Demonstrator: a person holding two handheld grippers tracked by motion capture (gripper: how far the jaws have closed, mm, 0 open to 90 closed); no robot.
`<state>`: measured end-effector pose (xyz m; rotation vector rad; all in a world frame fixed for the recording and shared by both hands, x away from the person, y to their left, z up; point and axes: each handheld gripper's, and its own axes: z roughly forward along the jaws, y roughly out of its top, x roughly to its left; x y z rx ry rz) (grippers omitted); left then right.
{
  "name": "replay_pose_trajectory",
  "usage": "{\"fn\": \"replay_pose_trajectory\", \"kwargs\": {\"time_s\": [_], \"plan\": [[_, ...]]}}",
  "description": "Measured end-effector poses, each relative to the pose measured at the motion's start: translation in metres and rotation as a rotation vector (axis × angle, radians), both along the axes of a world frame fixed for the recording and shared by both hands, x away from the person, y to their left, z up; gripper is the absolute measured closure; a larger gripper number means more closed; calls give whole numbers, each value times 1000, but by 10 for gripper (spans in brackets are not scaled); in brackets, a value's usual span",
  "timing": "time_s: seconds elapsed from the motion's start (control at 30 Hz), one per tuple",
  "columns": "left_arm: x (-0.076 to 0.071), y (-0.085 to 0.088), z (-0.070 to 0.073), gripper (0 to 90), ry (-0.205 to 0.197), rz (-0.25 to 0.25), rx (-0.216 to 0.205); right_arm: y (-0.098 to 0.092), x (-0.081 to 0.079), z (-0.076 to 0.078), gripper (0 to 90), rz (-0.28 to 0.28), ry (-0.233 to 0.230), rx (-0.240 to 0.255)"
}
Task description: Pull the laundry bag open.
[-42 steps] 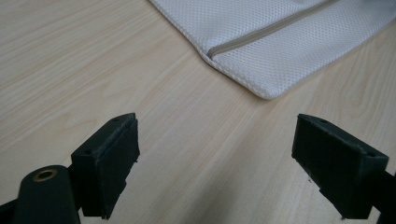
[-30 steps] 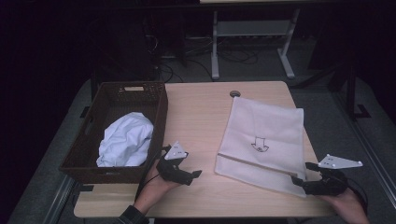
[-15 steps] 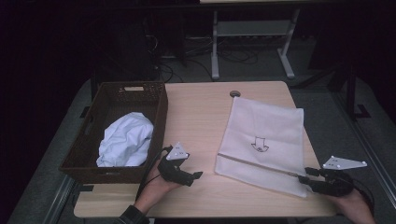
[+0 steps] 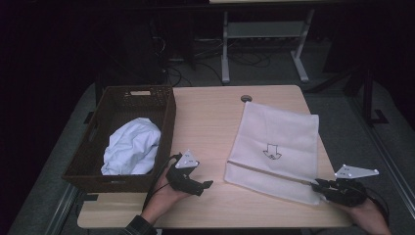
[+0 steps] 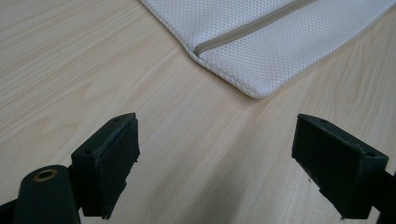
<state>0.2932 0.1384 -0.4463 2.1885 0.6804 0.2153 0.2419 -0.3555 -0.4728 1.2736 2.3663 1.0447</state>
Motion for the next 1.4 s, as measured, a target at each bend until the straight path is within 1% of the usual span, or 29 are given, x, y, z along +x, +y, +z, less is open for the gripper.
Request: {"fn": "replay_pose_trajectory", "kwargs": {"time_s": [0.1,0.2,0.37,0.43,0.47,0.5,0.53,0.7,0.77,0.87,0.9,0.93,0.97,1.0,1.07,1.13,1.2,1.3,1.37,1.4], "plan": [[0,0,0,145,0,2,-1,0,1,1,772,-9,19,24],[1,0,0,145,-1,3,-2,1,2,4,799,-13,27,57],[1,-1,0,146,1,-2,-6,6,2,13,810,-13,11,83],[0,-2,0,147,1,-4,-7,7,2,14,811,-8,6,85],[0,-3,0,148,2,-9,-11,10,2,16,812,8,-2,79],[0,-3,0,148,2,-9,-11,10,2,16,812,8,-2,79],[0,-5,0,148,2,-12,-20,14,2,18,812,26,-13,75],[0,-10,2,146,-2,-28,-37,21,2,23,811,42,-40,76],[0,-13,4,142,4,-32,-62,22,2,24,811,42,-43,76],[1,-20,8,140,11,-60,-94,27,3,27,811,52,-48,85],[1,-20,8,140,11,-60,-94,29,3,27,811,56,-49,87],[2,-25,10,141,18,-75,-108,31,4,28,812,60,-50,88],[2,-25,10,142,18,-75,-108,31,4,28,812,60,-50,88],[3,-31,12,142,17,-88,-118,34,4,29,812,75,-53,90],[4,-37,14,144,21,-99,-128,38,4,30,812,83,-56,85],[5,-42,14,144,25,-108,-135,41,4,30,811,91,-64,82],[5,-46,15,144,26,-118,-133,44,6,30,811,92,-68,82],[5,-50,15,148,29,-134,-133,46,8,31,811,93,-75,76],[6,-51,15,151,28,-136,-135,47,8,31,810,93,-78,77],[6,-54,15,152,27,-140,-146,48,8,32,810,96,-84,80]]}}
